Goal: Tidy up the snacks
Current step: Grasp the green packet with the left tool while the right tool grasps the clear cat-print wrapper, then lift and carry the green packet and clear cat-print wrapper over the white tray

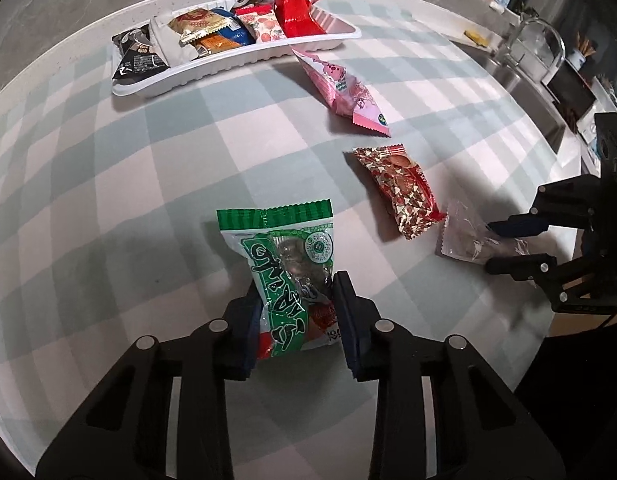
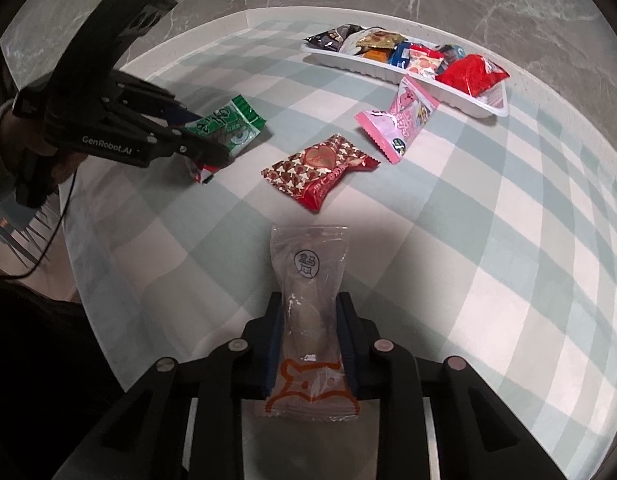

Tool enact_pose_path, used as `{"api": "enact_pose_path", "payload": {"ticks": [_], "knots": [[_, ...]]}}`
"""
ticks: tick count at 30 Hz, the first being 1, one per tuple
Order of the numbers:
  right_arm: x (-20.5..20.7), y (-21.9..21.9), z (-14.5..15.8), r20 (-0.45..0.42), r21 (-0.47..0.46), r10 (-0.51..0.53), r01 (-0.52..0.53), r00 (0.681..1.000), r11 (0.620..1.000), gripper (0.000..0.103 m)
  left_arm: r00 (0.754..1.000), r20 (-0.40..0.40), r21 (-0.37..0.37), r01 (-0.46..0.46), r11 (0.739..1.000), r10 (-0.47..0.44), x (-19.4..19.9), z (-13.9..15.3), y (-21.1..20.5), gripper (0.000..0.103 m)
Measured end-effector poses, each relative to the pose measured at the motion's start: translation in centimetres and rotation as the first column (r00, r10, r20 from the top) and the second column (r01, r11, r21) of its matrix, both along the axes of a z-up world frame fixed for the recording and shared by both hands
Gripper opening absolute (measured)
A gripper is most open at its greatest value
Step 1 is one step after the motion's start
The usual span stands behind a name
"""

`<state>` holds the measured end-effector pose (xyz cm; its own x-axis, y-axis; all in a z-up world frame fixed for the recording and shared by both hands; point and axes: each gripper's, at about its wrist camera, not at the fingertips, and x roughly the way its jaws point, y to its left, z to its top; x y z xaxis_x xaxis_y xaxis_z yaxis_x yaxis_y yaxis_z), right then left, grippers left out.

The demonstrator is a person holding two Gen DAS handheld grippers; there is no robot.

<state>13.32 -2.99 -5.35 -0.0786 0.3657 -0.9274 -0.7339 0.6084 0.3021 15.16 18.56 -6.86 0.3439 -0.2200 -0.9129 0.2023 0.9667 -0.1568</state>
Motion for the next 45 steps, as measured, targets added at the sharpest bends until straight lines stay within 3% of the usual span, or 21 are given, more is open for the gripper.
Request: {"api": "enact_pose_path", "payload": {"ticks": [12,45], "knots": [[1.2,-1.7,1.0,-0.072,0.06,-0.088,0.093,0.994,0.994,0.028,1.0,0.024,-0.019,-0.017,1.0,0.018,-0.3,0.9,-0.1,0.027],[6.0,-2.3,2.5,-0.121,0.155,-0.206,0.223,0.971,0.962,0.028,0.996,0.087,-0.062,-0.025,0.998,0.031,1.7,3.4,0.3,0.027]]}}
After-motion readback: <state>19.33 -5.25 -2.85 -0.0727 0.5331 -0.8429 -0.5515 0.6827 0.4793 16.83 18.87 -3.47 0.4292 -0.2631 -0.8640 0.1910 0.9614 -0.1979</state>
